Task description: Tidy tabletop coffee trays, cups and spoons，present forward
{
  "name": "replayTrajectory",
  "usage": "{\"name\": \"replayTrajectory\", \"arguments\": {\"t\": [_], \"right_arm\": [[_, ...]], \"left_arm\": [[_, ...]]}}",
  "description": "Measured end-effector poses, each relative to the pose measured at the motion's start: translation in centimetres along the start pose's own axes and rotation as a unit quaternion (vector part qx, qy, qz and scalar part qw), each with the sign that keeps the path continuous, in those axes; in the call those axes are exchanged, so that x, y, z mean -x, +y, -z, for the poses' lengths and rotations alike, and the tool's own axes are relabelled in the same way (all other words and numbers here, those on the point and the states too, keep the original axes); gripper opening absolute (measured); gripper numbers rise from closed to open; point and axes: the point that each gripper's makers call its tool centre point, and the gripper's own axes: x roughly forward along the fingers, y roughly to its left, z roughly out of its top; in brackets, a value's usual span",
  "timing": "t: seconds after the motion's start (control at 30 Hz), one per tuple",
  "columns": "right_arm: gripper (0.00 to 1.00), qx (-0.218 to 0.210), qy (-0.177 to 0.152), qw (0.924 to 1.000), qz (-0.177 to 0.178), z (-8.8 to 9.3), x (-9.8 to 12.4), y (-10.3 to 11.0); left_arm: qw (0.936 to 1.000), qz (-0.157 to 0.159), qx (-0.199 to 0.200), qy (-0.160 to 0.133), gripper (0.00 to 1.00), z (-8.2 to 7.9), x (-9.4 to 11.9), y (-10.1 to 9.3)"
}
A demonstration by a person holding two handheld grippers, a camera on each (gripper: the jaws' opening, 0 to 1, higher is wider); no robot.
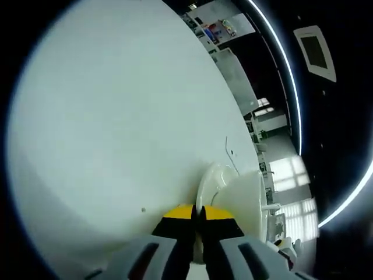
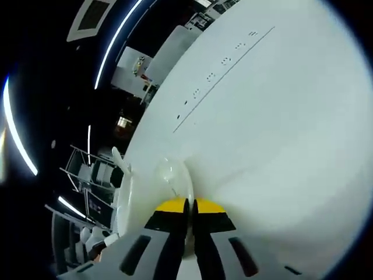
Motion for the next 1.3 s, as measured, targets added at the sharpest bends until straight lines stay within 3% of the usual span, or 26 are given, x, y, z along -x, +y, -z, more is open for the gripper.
{"name": "replayTrajectory", "arguments": {"t": [0.2, 0.43, 0.6, 0.7, 0.87, 1.1, 1.3], "right_arm": [[0.05, 0.001, 0.003, 1.0000, -0.007, 0.0, -0.1, 0.1], [0.06, -0.005, 0.003, 0.9997, -0.025, -0.2, -0.2, 0.1], [0.08, 0.040, -0.006, 0.9988, -0.026, 0.2, 0.2, 0.5], [0.08, 0.042, -0.004, 0.9988, -0.027, 0.7, 0.5, 0.4], [0.10, 0.075, -0.022, 0.9967, -0.021, 0.7, 1.8, 0.5], [0.13, 0.144, -0.059, 0.9876, -0.021, 0.0, 3.8, 1.2], [0.17, 0.219, -0.085, 0.9713, -0.037, -0.2, 6.2, 3.5]], "left_arm": [[1.0000, -0.001, -0.003, -0.007, 0.07, 0.1, 0.0, 0.0], [0.9994, 0.023, -0.014, -0.023, 0.08, 0.4, 0.1, -0.2], [0.9982, 0.023, -0.042, -0.036, 0.09, 0.5, 0.4, -0.4], [0.9978, 0.023, -0.047, -0.040, 0.10, 0.6, 0.9, -0.4], [0.9969, 0.046, -0.050, -0.040, 0.13, 0.7, 2.1, -0.5], [0.9941, 0.062, -0.072, -0.053, 0.14, -0.3, 4.5, -0.9], [0.9886, 0.067, -0.116, -0.069, 0.14, -0.9, 6.8, -1.0]]}}
